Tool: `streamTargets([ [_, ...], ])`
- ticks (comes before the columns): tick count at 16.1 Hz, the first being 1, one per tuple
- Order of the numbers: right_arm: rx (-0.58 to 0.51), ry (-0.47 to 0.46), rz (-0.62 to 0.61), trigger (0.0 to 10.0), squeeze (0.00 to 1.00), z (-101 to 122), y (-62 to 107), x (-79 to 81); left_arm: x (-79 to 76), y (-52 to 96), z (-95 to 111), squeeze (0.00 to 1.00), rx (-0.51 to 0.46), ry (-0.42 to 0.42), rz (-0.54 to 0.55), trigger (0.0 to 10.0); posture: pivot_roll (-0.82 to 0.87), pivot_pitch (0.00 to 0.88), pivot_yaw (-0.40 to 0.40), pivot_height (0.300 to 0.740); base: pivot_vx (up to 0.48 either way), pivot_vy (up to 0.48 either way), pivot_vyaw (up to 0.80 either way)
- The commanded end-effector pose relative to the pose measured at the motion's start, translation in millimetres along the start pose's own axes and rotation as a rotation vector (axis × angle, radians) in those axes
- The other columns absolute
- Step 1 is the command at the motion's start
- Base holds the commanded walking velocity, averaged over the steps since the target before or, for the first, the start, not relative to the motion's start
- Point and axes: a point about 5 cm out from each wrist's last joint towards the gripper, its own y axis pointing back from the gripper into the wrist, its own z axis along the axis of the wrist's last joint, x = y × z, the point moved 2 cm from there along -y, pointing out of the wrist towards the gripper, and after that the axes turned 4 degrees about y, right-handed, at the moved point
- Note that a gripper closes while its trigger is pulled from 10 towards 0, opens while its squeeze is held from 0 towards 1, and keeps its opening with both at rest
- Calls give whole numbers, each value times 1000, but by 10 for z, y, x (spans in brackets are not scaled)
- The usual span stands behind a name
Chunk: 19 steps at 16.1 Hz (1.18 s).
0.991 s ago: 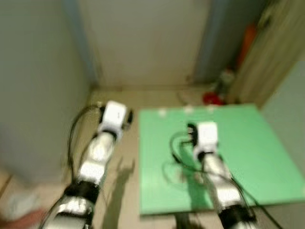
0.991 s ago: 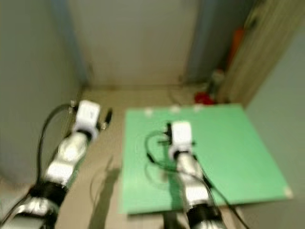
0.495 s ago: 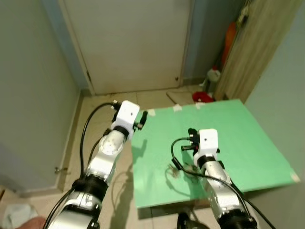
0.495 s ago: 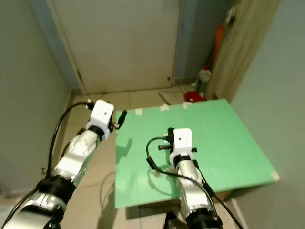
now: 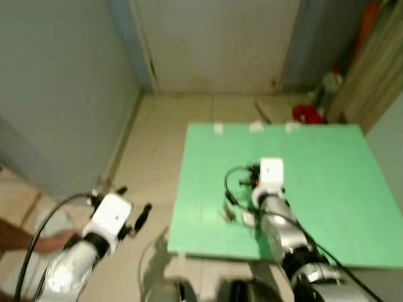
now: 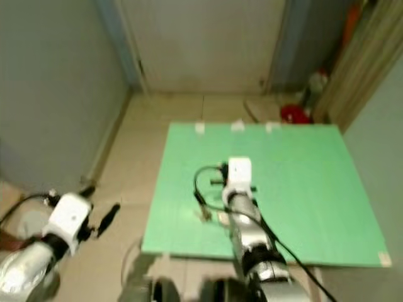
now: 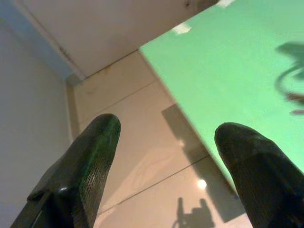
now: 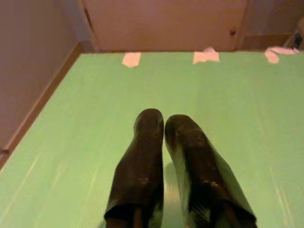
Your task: Hang keys on a hook
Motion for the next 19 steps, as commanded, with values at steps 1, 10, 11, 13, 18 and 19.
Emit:
streamTargets([
  [1,41,-15,-4,10000,1000,-106,25,-3,39,95,75,0,-3,-13,10,10000,272,270,53,740,0,0,0],
  [10,139,33,33,10000,1000,-421,155,3,-291,438,191,0,0,103,-70,10000,269,327,20,740,0,0,0],
  [11,146,27,46,10000,1000,-437,162,12,-301,459,192,0,3,95,-67,10000,272,332,13,740,0,0,0],
  [13,150,34,69,10000,1000,-450,169,25,-304,470,213,0,4,87,-57,10000,278,338,0,740,0,0,0],
  [18,139,28,190,10000,976,-434,183,148,-273,391,241,0,-22,106,-24,10000,249,322,-24,740,0,0,0],
  [19,147,11,205,10000,976,-444,188,167,-277,389,243,0,-22,105,-24,10000,249,322,-24,740,0,0,0],
])
